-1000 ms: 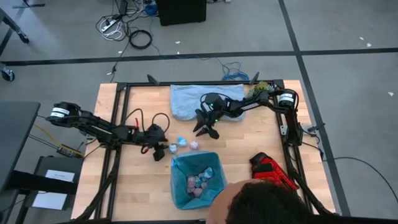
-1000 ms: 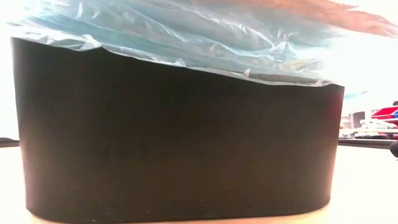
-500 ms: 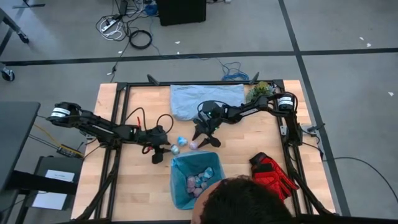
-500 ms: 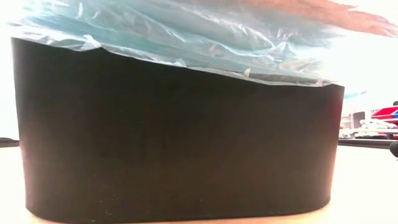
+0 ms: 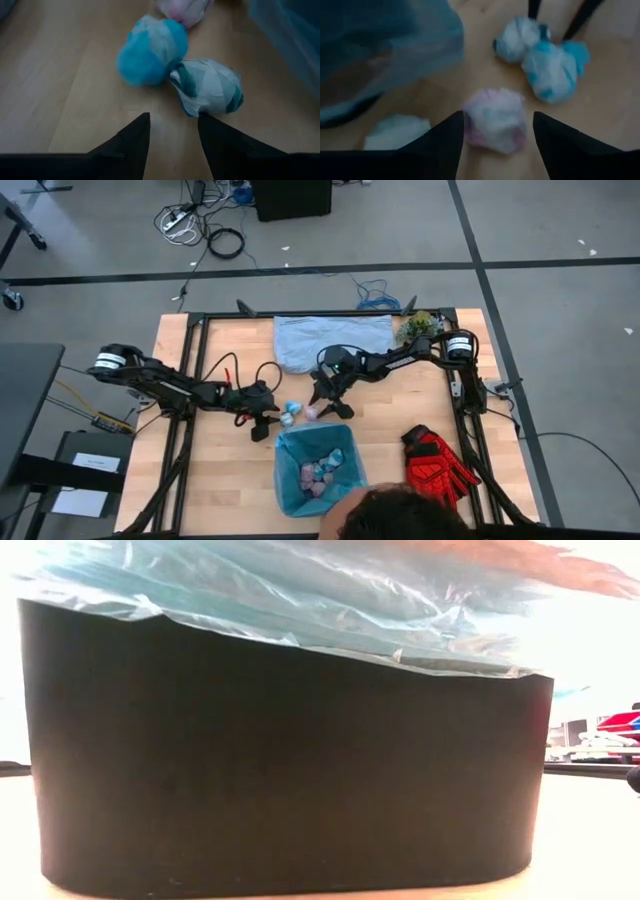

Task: Place trash/remove bag and relplace
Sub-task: Put the pink crumbled trash bag into the trash bin

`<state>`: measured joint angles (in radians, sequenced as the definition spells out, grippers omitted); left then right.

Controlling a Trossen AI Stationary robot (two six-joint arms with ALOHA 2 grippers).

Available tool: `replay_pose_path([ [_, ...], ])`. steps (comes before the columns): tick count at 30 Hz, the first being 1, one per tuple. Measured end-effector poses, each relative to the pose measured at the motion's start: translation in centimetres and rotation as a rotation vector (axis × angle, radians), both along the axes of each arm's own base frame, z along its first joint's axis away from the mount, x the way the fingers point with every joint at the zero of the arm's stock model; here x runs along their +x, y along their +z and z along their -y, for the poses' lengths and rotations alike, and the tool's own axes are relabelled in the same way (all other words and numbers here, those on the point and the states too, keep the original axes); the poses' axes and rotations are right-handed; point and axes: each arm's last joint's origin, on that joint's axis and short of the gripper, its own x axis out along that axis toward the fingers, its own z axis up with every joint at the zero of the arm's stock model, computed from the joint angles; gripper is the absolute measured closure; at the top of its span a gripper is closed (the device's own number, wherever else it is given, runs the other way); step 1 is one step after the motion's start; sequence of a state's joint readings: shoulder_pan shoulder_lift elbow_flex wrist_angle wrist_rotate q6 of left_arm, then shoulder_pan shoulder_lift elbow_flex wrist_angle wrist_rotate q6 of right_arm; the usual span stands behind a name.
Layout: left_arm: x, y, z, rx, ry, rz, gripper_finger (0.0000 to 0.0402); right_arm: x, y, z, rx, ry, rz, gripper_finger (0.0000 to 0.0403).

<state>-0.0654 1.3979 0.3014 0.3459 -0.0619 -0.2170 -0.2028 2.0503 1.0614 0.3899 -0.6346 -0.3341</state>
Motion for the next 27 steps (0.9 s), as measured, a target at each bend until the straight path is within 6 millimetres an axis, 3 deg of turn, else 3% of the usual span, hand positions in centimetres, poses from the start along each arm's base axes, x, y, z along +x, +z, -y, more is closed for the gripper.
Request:
replay_pose_path([
  [6, 0.8, 0.7, -0.1, 0.025, 0.029, 0.024, 0.0225, 0.0, -2.2, 0.0, 0.048, -0.017, -0.070, 0.0277],
  [14, 1.3, 1.2, -0.2, 0.063, 0.098, 0.026, 0.0225, 0.3, -1.5, 0.3, 0.063, -0.069, -0.044, 0.0388],
  [20, 1.5, 1.5, -0.2, -0.098, 0.230, 0.074, 0.0225, 0.0, 0.0, 0.8, 0.085, -0.163, -0.067, 0.0398],
  [27, 2.2, 2.8, -0.1, -0.146, 0.210, 0.181, 0.0225, -0.8, 4.7, 2.4, 0.008, -0.278, 0.041, 0.0401],
])
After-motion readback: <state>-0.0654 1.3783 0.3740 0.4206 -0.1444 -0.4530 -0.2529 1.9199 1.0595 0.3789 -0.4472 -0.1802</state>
